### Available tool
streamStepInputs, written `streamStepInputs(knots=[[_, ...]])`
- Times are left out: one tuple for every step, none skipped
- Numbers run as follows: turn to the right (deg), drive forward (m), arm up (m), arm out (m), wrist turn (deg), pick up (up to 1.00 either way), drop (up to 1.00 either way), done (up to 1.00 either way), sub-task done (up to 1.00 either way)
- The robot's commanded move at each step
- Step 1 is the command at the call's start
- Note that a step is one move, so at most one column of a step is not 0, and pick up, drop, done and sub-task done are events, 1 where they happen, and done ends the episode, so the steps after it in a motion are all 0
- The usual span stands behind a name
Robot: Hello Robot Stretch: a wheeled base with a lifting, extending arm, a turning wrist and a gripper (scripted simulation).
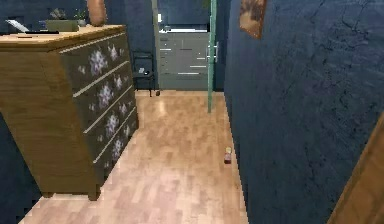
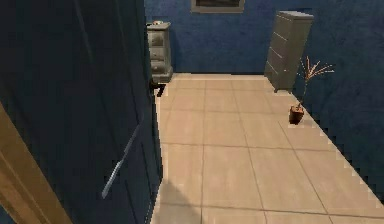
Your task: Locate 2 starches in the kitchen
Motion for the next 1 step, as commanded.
streamStepInputs(knots=[[0.0, 0.30, 0.00, 0.00, 0.0, 0.00, 0.00, 0.00, 0.00]])
